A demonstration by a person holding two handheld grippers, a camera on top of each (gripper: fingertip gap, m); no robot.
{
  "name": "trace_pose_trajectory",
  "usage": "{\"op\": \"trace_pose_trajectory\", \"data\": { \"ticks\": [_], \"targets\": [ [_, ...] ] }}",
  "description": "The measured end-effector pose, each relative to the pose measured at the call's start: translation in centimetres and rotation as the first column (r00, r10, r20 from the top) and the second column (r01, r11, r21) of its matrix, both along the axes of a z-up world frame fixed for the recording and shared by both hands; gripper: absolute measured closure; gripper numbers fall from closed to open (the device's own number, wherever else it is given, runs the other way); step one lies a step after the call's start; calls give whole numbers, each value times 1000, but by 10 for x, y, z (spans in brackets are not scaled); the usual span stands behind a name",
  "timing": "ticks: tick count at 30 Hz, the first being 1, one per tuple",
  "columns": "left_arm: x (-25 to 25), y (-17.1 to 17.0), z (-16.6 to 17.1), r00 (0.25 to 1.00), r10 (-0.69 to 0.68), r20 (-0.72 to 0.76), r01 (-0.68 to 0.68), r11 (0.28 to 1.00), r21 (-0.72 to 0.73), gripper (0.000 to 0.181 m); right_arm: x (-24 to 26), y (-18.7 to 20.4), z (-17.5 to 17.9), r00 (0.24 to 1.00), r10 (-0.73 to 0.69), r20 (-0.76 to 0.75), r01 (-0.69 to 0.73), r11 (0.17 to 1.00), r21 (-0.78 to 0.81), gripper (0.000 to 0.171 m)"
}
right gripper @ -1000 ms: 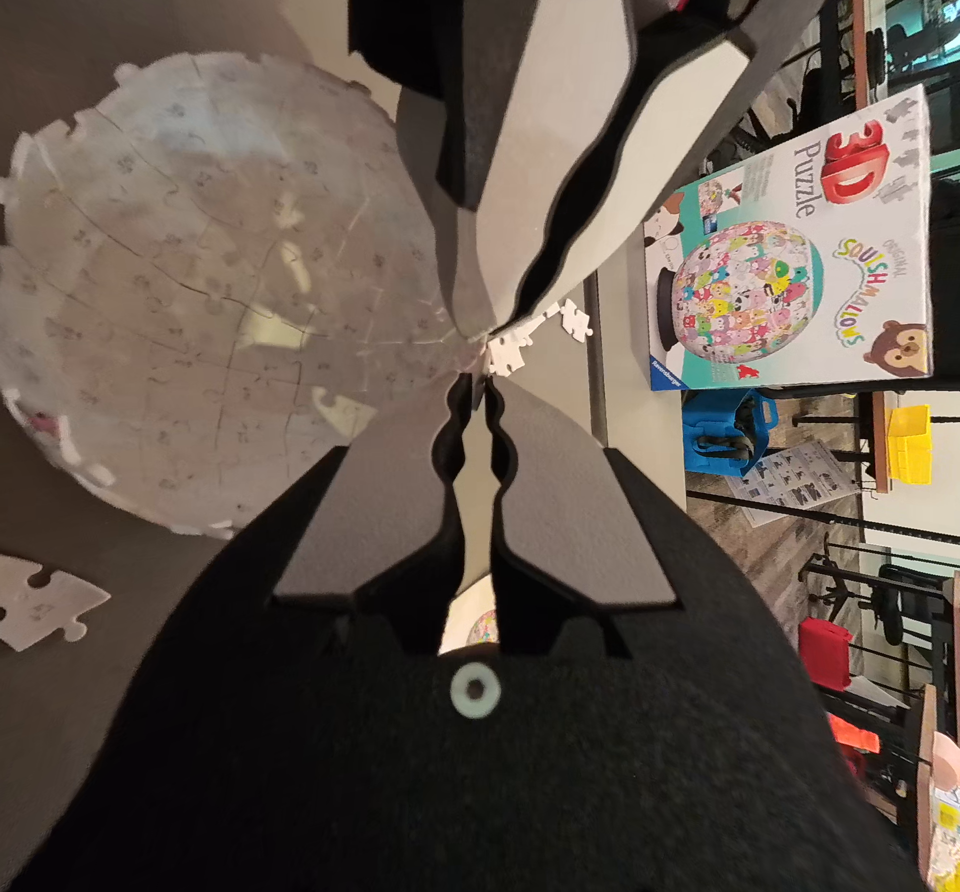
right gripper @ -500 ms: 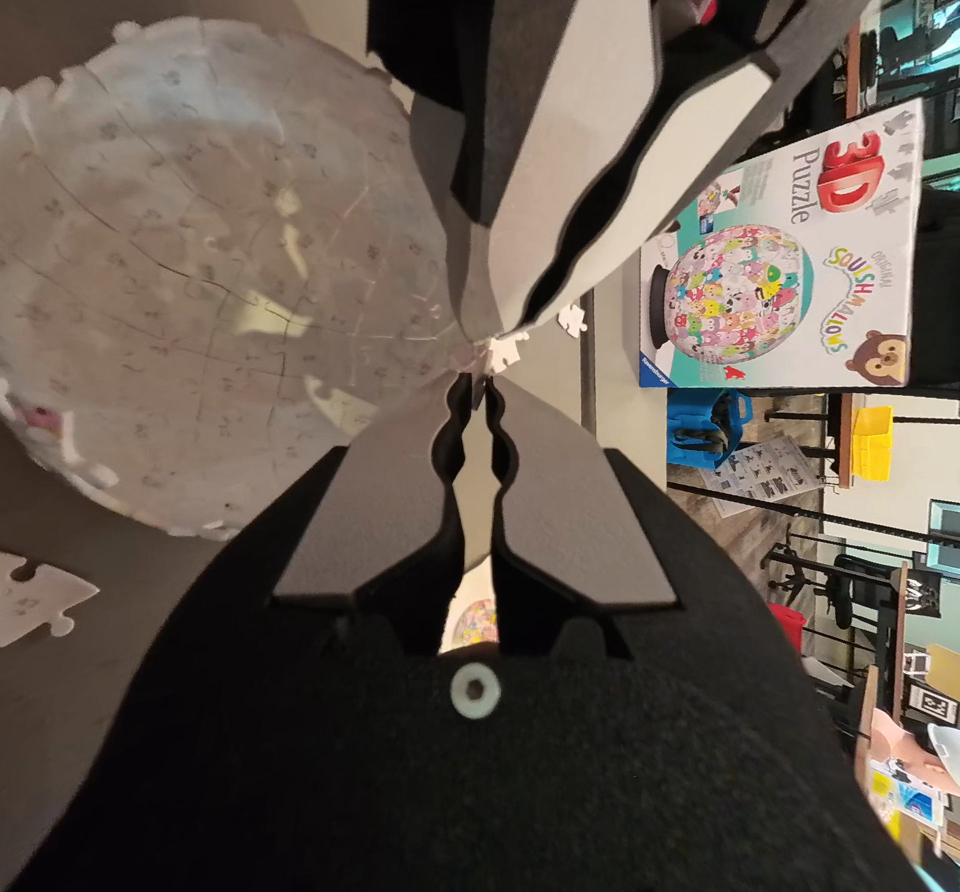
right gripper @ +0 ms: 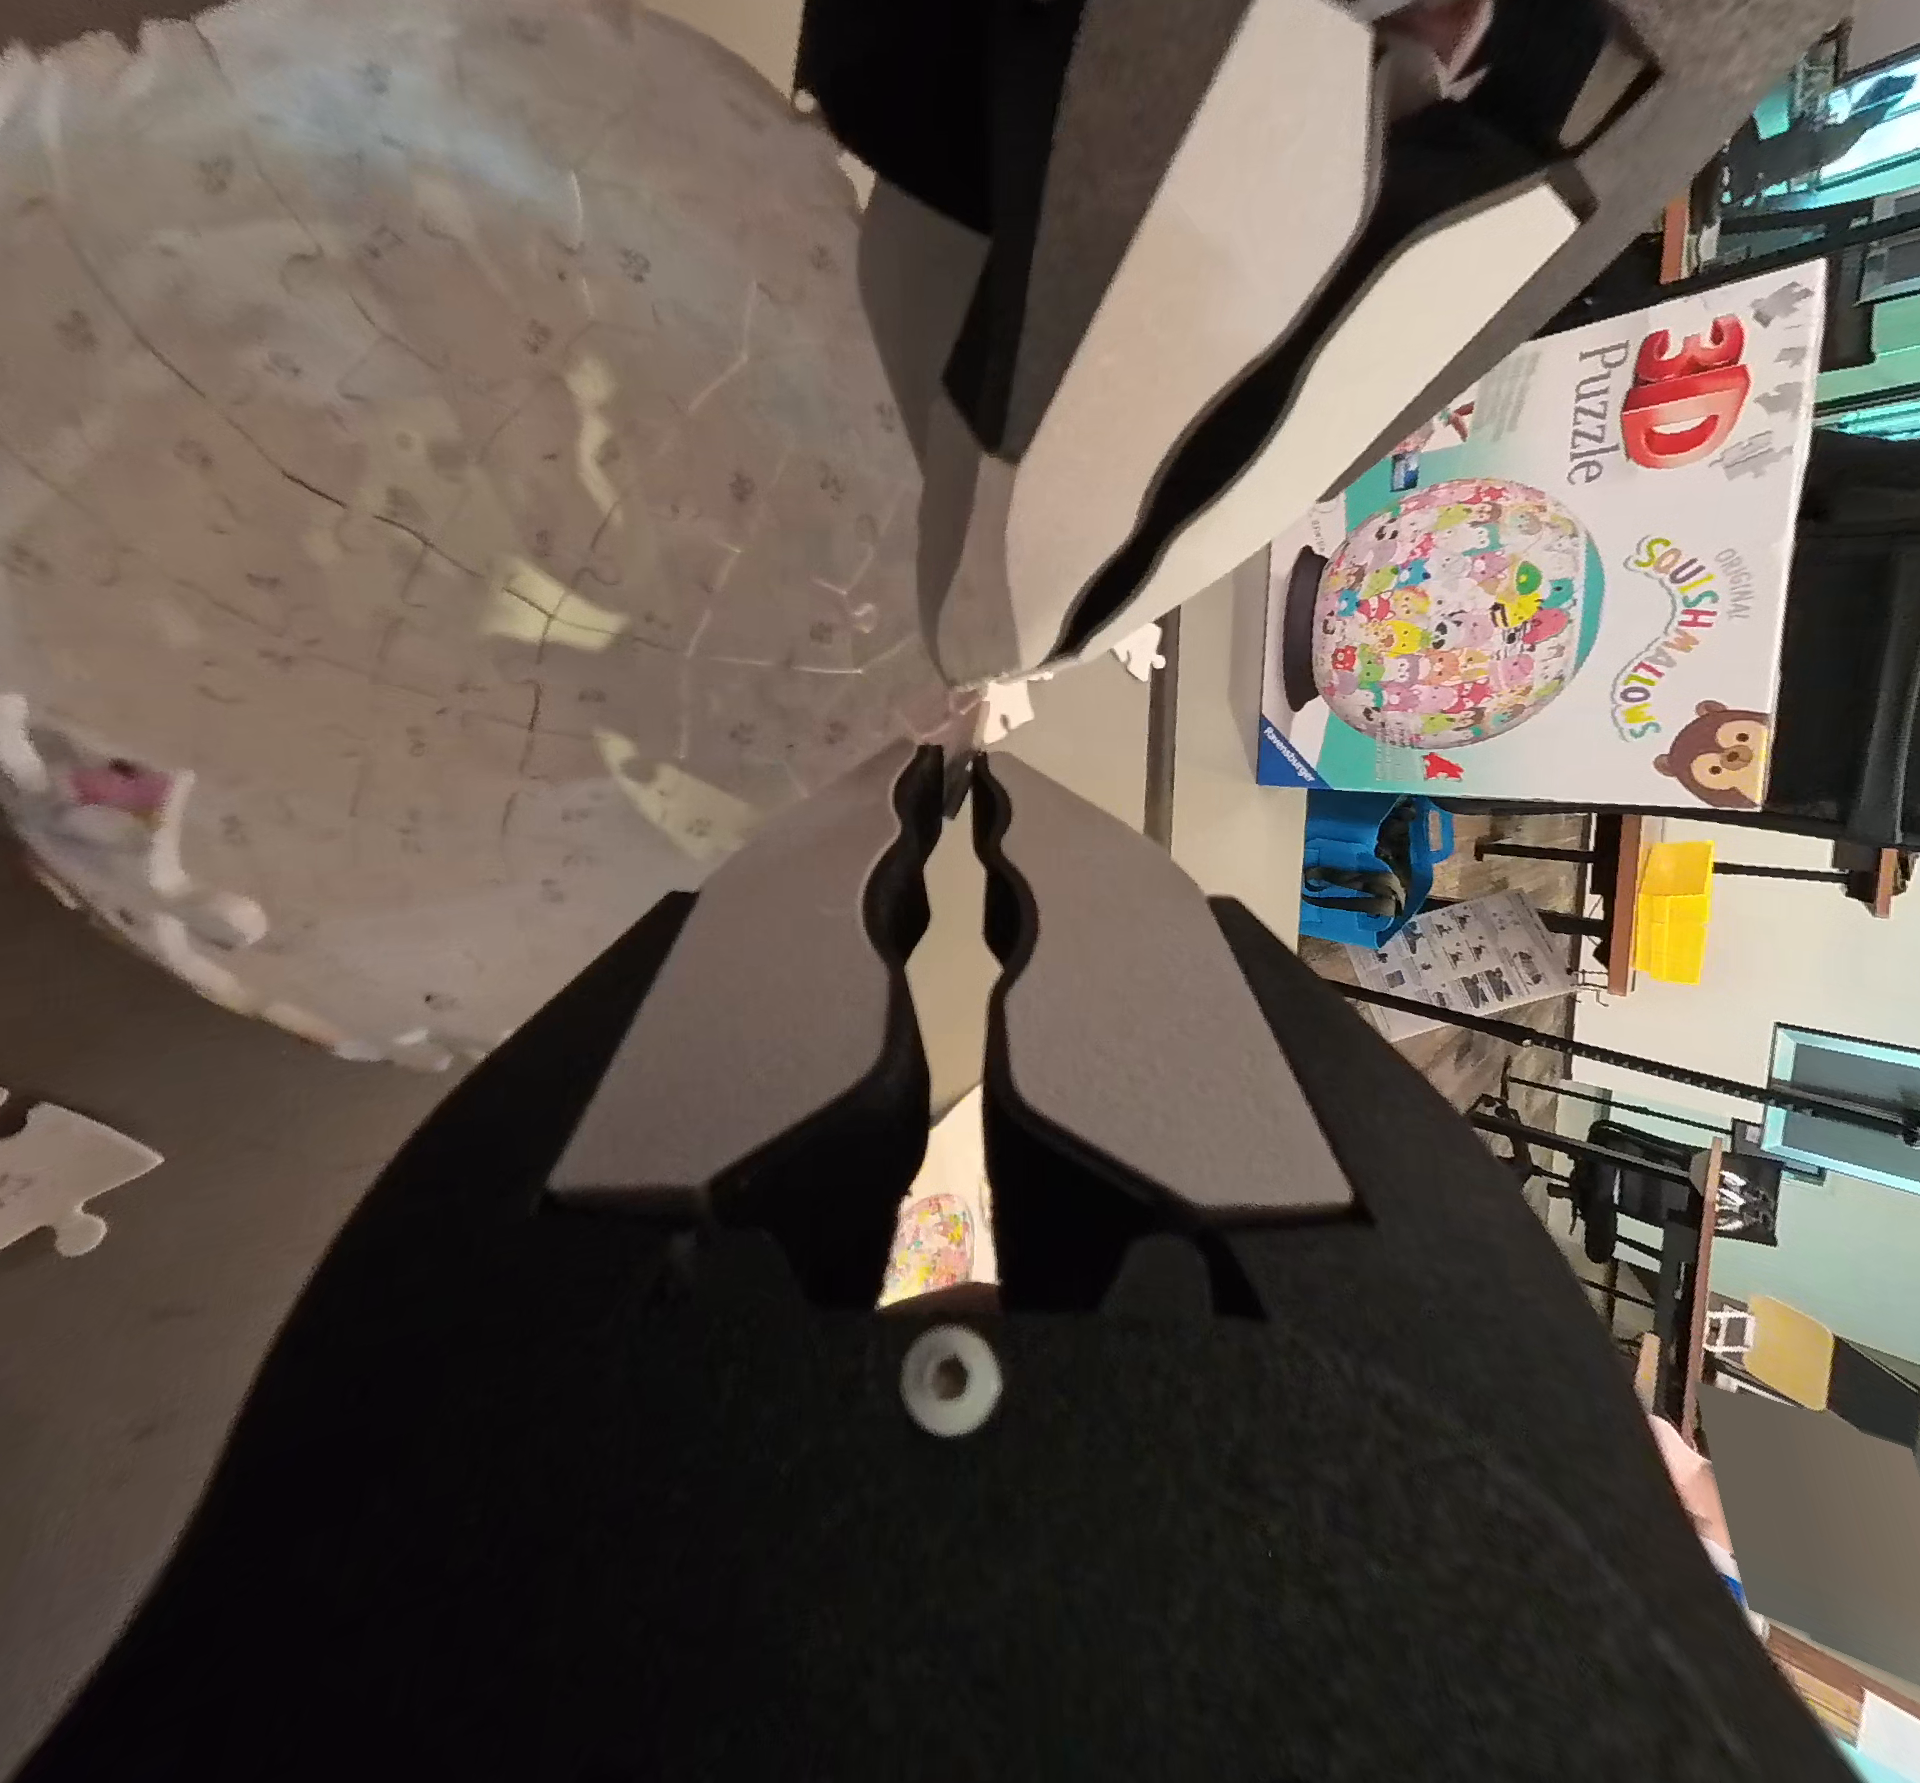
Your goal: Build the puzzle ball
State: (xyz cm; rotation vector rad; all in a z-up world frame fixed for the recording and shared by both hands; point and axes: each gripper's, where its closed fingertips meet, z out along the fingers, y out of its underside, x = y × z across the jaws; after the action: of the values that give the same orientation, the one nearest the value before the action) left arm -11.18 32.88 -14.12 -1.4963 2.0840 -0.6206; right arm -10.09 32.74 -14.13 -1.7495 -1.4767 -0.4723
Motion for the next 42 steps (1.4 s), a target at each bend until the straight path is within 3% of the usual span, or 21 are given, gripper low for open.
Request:
{"op": "trace_pose_trajectory", "data": {
  "ticks": [7,15,19,28,37,42],
  "targets": [
    [0,-3,-1,1000,-22,5,21,1000,10,177,0,-3,-1,999,0,-32,-1,999,-37,165],
    [-3,-2,-1,1000,-25,2,25,1000,15,178,-10,-4,7,974,-38,-223,10,992,-127,153],
    [-3,-3,-1,1000,-28,-1,28,1000,14,178,-8,0,2,967,-86,-242,43,983,-177,147],
    [-4,-2,-2,1000,-28,-9,29,999,21,178,-12,2,0,969,-76,-236,39,987,-157,168],
    [-3,-4,-2,999,-40,3,40,999,3,178,-11,1,1,970,-75,-232,39,987,-157,168],
    [-7,-13,11,997,-71,40,76,989,-130,164,-13,0,7,959,-82,-273,34,984,-175,163]
  ]
}}
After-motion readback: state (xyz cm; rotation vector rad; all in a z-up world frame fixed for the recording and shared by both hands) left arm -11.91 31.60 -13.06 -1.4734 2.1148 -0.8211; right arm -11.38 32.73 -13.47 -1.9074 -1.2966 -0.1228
